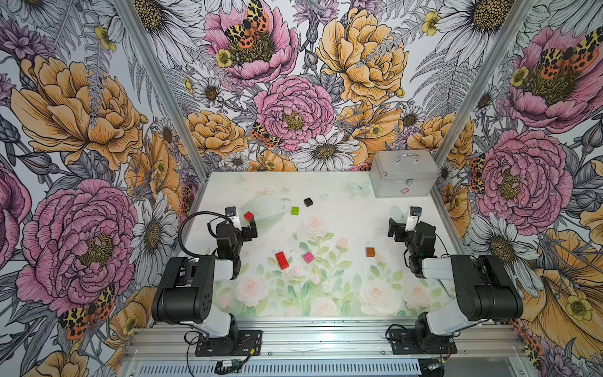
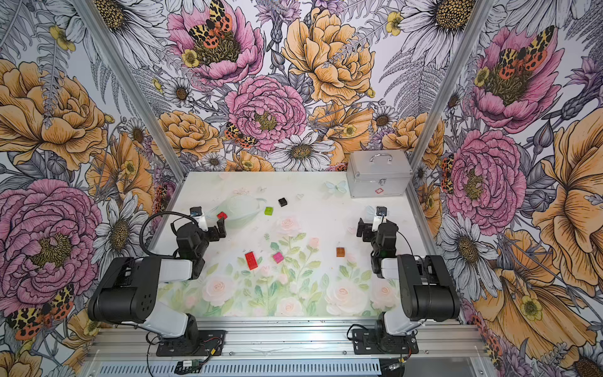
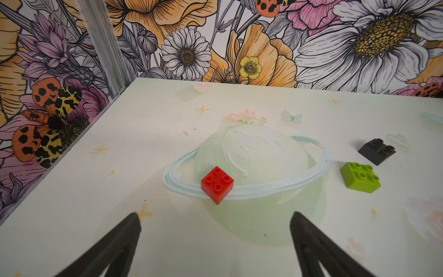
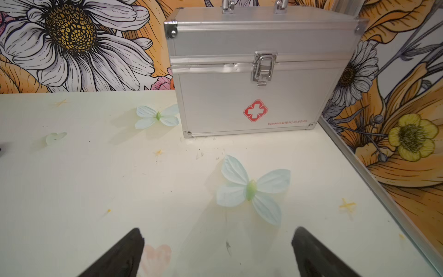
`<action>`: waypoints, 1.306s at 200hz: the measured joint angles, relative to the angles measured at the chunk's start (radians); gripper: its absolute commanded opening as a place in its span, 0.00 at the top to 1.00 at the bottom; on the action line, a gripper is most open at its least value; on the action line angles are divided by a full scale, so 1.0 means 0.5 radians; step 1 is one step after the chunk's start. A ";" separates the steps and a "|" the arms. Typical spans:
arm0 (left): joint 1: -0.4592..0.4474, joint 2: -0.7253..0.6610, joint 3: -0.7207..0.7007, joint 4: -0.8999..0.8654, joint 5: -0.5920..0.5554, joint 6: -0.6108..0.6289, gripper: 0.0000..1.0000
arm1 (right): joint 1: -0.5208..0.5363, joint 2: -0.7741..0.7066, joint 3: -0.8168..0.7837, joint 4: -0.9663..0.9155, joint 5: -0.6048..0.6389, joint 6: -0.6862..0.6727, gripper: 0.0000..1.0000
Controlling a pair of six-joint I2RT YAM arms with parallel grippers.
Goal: Assemble the letter v with lego
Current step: Pick up the lego brick from the center of the board.
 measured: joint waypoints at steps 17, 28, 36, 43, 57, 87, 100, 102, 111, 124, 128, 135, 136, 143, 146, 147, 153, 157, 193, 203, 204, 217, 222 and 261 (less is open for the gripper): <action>0.000 0.000 0.000 0.000 0.000 0.000 0.01 | 0.000 0.000 0.000 0.000 0.000 0.000 0.00; 0.000 0.000 0.000 0.000 0.000 0.000 0.01 | 0.000 0.000 0.000 0.000 0.000 0.000 0.01; 0.000 0.000 0.000 0.000 0.000 0.000 0.01 | 0.000 0.001 0.000 0.000 0.000 0.000 0.01; 0.000 0.000 0.000 0.001 0.000 0.000 0.01 | 0.000 0.000 0.000 -0.001 0.000 0.000 0.01; 0.000 0.000 0.000 0.000 0.000 0.000 0.01 | 0.000 0.000 0.000 0.000 0.000 0.000 0.01; 0.000 0.000 0.000 0.001 0.000 0.000 0.01 | 0.000 0.000 0.000 0.000 0.000 0.000 0.00; 0.000 0.000 0.000 0.000 0.000 0.000 0.01 | 0.000 0.000 0.000 0.000 0.000 0.000 0.01; 0.000 0.000 0.000 0.000 0.000 0.000 0.01 | 0.000 0.000 0.000 0.000 0.000 0.000 0.01; 0.000 0.000 0.000 0.000 0.000 0.000 0.01 | 0.000 0.000 0.000 0.000 0.000 0.000 0.01; 0.000 0.000 0.000 0.000 0.000 0.000 0.01 | 0.000 0.000 0.000 0.000 0.000 0.000 0.01; 0.000 0.000 0.000 0.000 0.000 0.000 0.01 | 0.000 0.000 0.000 0.000 0.000 0.000 0.01; 0.000 0.000 0.000 0.000 0.000 0.000 0.01 | 0.000 0.000 0.000 0.000 0.000 0.000 0.01; 0.000 0.000 0.000 0.000 0.000 0.000 0.01 | 0.000 0.000 0.000 0.000 0.000 0.000 0.01; 0.000 0.000 0.000 0.001 0.000 0.000 0.01 | 0.000 0.000 0.000 0.000 0.000 0.000 0.01; 0.000 0.000 0.000 0.001 0.000 0.000 0.01 | 0.000 0.000 0.000 0.000 0.000 0.000 0.01; 0.000 0.000 0.000 0.001 0.000 0.000 0.01 | 0.000 0.000 0.000 0.000 0.000 0.000 0.01; 0.000 0.000 0.000 0.000 0.000 0.000 0.01 | 0.000 0.000 0.000 0.000 0.000 0.000 0.01; 0.000 0.000 0.000 0.000 0.000 0.000 0.01 | 0.000 0.000 0.000 0.000 0.000 0.000 0.01; 0.000 0.000 0.000 0.001 0.000 0.000 0.01 | 0.000 0.000 0.000 0.000 0.000 0.000 0.01; -0.007 -0.001 0.000 -0.003 -0.024 -0.001 0.01 | 0.000 0.000 0.001 -0.005 0.001 0.000 0.01; -0.008 -0.002 0.001 -0.005 -0.032 -0.001 0.01 | 0.000 -0.001 0.002 -0.009 0.002 0.000 0.01; -0.067 -0.062 0.037 -0.160 -0.195 -0.002 0.01 | 0.004 -0.048 0.060 -0.196 0.002 0.000 0.01; -0.114 -0.116 0.080 -0.303 -0.302 -0.011 0.01 | 0.006 -0.090 0.108 -0.335 0.004 0.006 0.01; -0.266 -0.575 0.827 -1.632 -0.859 -0.752 0.01 | 0.022 -0.622 0.516 -1.089 0.172 0.457 0.01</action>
